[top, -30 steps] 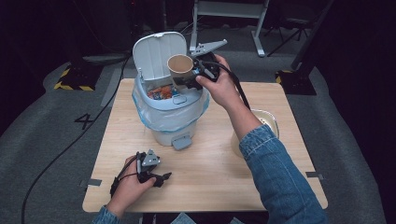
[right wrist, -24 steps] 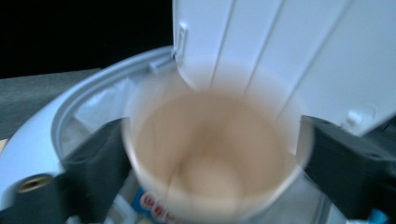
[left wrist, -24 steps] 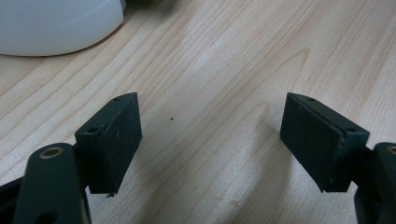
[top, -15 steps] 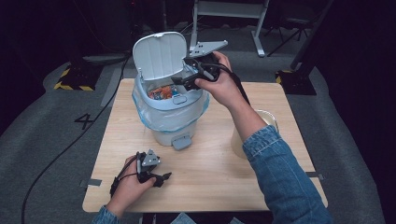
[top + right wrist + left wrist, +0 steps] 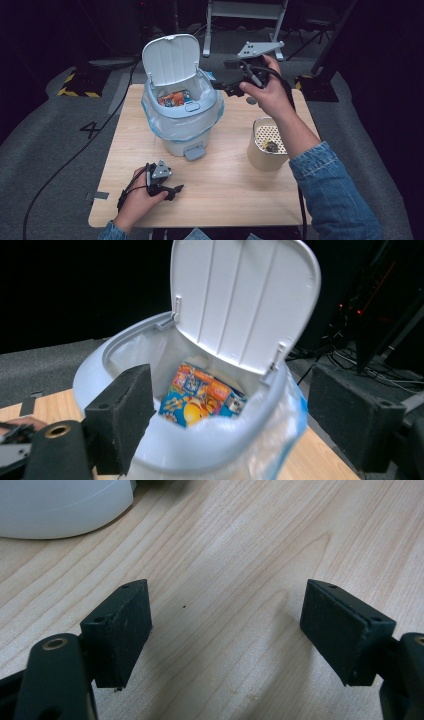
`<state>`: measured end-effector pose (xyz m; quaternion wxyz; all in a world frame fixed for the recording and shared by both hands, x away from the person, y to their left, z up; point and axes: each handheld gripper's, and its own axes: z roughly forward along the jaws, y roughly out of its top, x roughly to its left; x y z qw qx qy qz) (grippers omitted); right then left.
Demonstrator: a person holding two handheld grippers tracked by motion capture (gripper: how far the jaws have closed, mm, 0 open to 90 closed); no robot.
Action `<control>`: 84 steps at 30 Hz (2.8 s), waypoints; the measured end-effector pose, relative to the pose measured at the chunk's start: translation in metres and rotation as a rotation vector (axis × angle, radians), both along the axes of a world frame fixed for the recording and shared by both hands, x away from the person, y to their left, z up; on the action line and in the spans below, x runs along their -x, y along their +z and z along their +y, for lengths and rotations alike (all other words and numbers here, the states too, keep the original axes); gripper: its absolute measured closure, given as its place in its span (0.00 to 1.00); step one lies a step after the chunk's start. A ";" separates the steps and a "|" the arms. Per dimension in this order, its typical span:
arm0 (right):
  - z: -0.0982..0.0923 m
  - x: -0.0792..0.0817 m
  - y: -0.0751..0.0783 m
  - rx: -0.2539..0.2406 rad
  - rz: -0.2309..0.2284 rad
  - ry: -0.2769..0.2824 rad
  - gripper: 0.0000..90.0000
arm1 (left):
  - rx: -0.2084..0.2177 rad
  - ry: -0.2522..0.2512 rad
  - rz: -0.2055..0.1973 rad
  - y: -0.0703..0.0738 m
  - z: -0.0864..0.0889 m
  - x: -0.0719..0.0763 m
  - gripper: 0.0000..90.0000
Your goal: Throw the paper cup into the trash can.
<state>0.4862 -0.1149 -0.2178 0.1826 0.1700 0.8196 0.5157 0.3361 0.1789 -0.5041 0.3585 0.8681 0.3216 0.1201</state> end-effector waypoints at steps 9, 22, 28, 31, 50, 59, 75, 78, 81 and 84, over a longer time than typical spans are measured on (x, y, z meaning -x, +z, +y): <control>-0.047 0.015 0.004 0.028 0.002 -0.043 0.22 | 0.001 0.001 0.001 0.000 0.000 0.000 0.24; -0.111 0.040 -0.007 0.059 0.032 -0.093 0.26 | 0.002 -0.004 0.006 0.000 0.000 -0.002 0.22; -0.142 0.055 -0.015 0.071 0.034 -0.115 0.28 | -0.001 -0.004 0.003 0.000 0.000 -0.002 0.22; -0.157 0.061 -0.022 0.076 0.044 -0.129 0.28 | -0.001 0.001 0.003 0.000 0.000 -0.002 0.22; -0.235 0.094 -0.096 0.079 0.142 -0.238 0.27 | -0.001 0.015 0.001 0.000 0.000 0.000 0.23; -0.255 0.114 -0.159 0.084 0.193 -0.270 0.28 | 0.005 0.017 0.006 0.000 0.001 0.000 0.23; -0.259 0.129 -0.245 0.119 0.299 -0.304 0.26 | 0.001 0.026 0.002 0.000 0.003 0.002 0.24; -0.258 0.133 -0.256 0.130 0.312 -0.315 0.26 | 0.003 0.024 0.000 0.000 0.004 0.002 0.26; -0.258 0.135 -0.266 0.152 0.307 -0.328 0.24 | 0.024 0.034 0.017 0.002 0.006 0.001 0.30; -0.257 0.134 -0.274 0.160 0.300 -0.338 0.22 | 0.035 0.034 0.033 0.003 0.007 0.000 0.32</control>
